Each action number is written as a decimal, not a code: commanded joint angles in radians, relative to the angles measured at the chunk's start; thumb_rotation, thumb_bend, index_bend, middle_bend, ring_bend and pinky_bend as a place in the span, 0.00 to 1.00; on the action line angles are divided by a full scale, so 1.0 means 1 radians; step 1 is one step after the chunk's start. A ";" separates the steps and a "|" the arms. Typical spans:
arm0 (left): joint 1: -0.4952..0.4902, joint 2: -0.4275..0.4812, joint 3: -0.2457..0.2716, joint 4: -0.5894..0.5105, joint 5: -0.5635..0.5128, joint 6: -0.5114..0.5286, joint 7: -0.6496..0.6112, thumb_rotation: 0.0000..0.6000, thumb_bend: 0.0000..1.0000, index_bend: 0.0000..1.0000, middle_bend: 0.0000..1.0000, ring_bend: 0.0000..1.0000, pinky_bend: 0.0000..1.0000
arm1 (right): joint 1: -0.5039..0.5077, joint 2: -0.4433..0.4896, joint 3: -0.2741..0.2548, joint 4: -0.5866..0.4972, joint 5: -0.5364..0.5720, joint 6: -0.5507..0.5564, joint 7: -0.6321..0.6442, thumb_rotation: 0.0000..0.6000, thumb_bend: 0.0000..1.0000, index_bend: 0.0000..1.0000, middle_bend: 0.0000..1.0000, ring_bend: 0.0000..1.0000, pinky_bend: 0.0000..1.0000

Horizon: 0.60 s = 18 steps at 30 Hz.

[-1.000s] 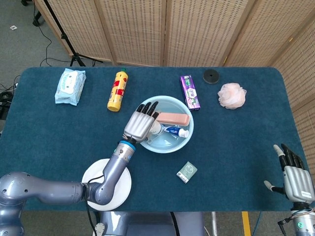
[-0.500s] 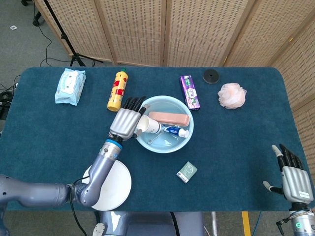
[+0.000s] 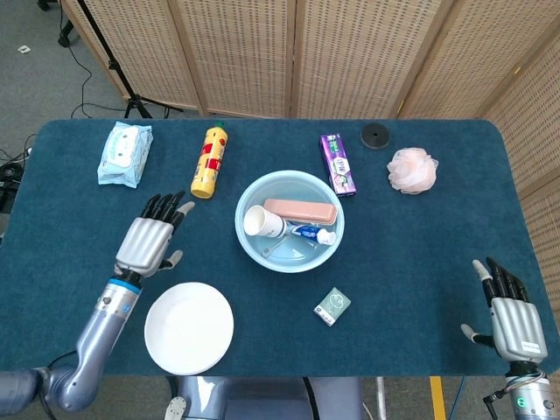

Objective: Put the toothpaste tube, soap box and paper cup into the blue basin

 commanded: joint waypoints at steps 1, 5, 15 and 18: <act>0.086 0.070 0.098 -0.023 0.105 0.071 -0.025 1.00 0.29 0.00 0.00 0.00 0.00 | 0.012 0.011 -0.020 0.009 -0.045 -0.022 0.012 1.00 0.13 0.00 0.00 0.00 0.08; 0.181 0.081 0.164 0.010 0.204 0.156 -0.045 1.00 0.30 0.00 0.00 0.00 0.00 | 0.017 0.021 -0.036 0.021 -0.085 -0.028 0.009 1.00 0.13 0.00 0.00 0.00 0.08; 0.352 0.040 0.227 0.090 0.296 0.250 -0.097 1.00 0.31 0.00 0.00 0.00 0.00 | 0.013 0.014 -0.047 0.008 -0.103 -0.021 -0.044 1.00 0.14 0.00 0.00 0.00 0.08; 0.374 0.040 0.225 0.097 0.292 0.241 -0.101 1.00 0.31 0.00 0.00 0.00 0.00 | 0.013 0.012 -0.046 0.005 -0.099 -0.022 -0.056 1.00 0.14 0.00 0.00 0.00 0.08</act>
